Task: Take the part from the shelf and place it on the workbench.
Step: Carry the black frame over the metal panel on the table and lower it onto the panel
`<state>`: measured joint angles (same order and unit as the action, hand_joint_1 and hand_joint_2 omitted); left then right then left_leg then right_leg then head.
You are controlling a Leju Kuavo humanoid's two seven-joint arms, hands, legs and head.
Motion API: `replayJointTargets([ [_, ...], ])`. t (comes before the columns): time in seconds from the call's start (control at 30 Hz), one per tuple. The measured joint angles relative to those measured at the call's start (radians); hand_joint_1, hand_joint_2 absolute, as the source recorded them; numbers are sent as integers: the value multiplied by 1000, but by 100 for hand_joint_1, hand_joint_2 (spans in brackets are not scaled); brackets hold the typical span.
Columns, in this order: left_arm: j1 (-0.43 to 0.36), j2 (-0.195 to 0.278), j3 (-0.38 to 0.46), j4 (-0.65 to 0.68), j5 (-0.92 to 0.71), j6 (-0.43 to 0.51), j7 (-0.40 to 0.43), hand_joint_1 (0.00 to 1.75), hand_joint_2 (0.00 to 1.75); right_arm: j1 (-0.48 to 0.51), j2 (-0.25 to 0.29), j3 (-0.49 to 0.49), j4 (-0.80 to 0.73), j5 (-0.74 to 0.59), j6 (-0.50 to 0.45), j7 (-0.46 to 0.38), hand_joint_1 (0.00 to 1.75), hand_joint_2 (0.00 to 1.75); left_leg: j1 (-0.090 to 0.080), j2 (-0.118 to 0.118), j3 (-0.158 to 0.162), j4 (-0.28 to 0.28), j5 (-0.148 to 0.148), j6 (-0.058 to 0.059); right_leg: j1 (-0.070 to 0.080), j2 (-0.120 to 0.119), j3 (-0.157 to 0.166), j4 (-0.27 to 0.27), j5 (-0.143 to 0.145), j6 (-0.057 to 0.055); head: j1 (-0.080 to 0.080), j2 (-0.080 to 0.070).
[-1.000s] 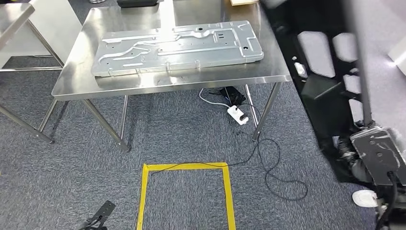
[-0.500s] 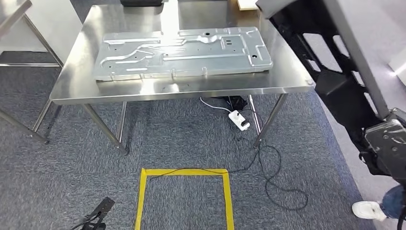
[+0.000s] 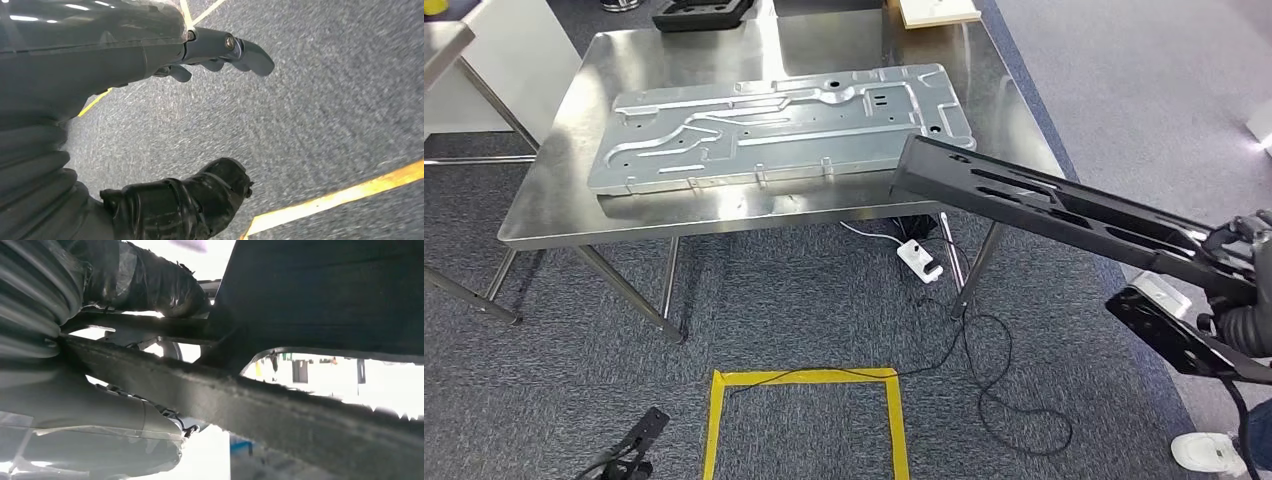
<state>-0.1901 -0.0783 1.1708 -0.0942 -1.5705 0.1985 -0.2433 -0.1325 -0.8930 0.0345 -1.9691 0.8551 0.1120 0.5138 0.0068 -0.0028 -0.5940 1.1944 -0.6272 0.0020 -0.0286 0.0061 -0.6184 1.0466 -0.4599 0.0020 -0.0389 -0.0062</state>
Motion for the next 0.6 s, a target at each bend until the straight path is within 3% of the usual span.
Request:
replayJointTargets([
  [0.07,-1,-1,0,0,0,0,0,0,175,-8,0,16,-15,43,31,0,175,175,0,0,-88,115,-14,1,4,0,11,0,-10,-2,-1,0],
  [0.1,0,-1,0,0,0,0,0,0,175,-11,0,25,-22,60,41,0,175,175,-1,0,-112,126,9,4,6,1,19,0,-16,-3,-1,0],
  [0.13,1,-1,0,0,0,0,0,0,175,-15,0,34,-29,75,48,0,175,175,-3,0,-117,98,52,11,9,2,30,0,-23,-3,-1,0],
  [0.2,1,-1,0,0,0,0,0,0,175,-26,1,48,-42,97,58,0,175,175,-10,1,-87,-23,151,30,14,1,51,-2,-38,-3,1,0],
  [0.23,1,-1,0,0,0,0,0,0,175,-33,2,54,-48,104,62,0,175,175,-15,3,-66,-78,179,38,17,2,60,-4,-43,0,2,0],
  [0.33,-1,-1,-1,0,0,0,0,0,175,-42,6,71,-61,112,71,0,175,175,-23,2,-37,-143,178,46,19,-1,66,-14,-48,13,6,0],
  [0.4,-1,-2,-1,0,0,0,1,0,175,-43,5,78,-68,112,76,0,175,175,-17,-3,-25,-164,178,50,18,-6,68,-15,-54,23,7,0],
  [0.47,0,-2,-1,0,0,1,0,0,175,-49,5,84,-74,112,81,0,175,175,-10,-9,-9,-181,181,57,17,-7,39,47,-87,31,10,0],
  [0.53,-1,-3,-1,0,0,1,0,0,175,-55,7,90,-77,111,85,0,175,175,-10,-18,-2,-184,178,62,15,-7,-36,177,-134,37,12,0],
  [0.57,-1,-3,-1,0,0,1,0,0,175,-55,8,93,-77,111,86,0,175,175,-10,-24,0,-182,174,63,14,-7,-72,229,-143,40,12,0],
  [0.6,-1,-4,-1,0,0,1,0,0,175,-55,8,96,-77,111,87,0,175,175,-10,-30,2,-180,170,63,13,-7,-94,249,-133,42,12,0],
])
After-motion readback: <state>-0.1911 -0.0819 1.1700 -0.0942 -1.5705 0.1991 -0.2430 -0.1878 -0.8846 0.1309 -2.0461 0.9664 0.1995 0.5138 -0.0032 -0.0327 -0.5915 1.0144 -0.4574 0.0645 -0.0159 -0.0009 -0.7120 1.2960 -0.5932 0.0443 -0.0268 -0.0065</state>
